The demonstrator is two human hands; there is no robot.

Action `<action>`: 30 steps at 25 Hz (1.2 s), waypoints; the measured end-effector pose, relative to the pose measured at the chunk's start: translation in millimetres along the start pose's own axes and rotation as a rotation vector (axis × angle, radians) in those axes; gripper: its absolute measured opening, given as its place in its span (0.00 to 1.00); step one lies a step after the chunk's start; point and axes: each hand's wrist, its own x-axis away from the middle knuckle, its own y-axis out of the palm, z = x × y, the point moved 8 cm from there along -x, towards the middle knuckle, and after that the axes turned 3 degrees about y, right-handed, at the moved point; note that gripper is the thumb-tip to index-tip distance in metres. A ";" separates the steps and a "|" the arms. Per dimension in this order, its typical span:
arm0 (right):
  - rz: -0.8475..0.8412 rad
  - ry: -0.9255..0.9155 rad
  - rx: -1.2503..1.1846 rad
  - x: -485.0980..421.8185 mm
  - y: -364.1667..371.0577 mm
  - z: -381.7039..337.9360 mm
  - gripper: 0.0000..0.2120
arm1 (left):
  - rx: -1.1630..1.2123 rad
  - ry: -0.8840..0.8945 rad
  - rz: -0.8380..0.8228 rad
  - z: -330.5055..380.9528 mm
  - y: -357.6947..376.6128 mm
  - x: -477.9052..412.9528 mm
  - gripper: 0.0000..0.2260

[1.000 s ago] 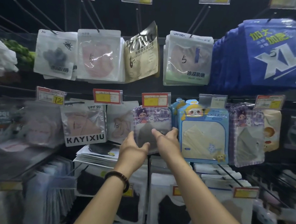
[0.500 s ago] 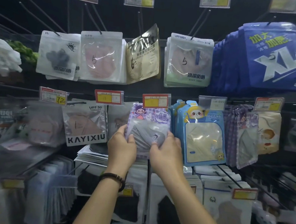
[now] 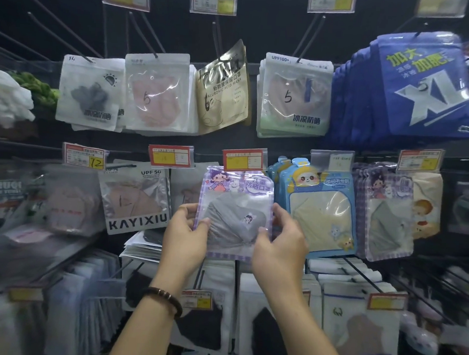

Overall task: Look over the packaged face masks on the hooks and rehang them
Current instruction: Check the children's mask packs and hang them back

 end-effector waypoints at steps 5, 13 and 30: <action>0.015 -0.036 -0.140 7.0 -23.4 -0.2 0.27 | 0.090 0.052 0.038 7.9 -4.1 27.9 0.09; -0.016 -0.025 -0.168 12.5 -60.0 20.6 0.27 | 0.083 0.056 0.047 3.9 16.4 69.2 0.16; 0.208 -0.047 -0.105 -62.7 -241.1 83.6 0.23 | 0.023 0.157 -0.006 26.6 200.4 116.8 0.11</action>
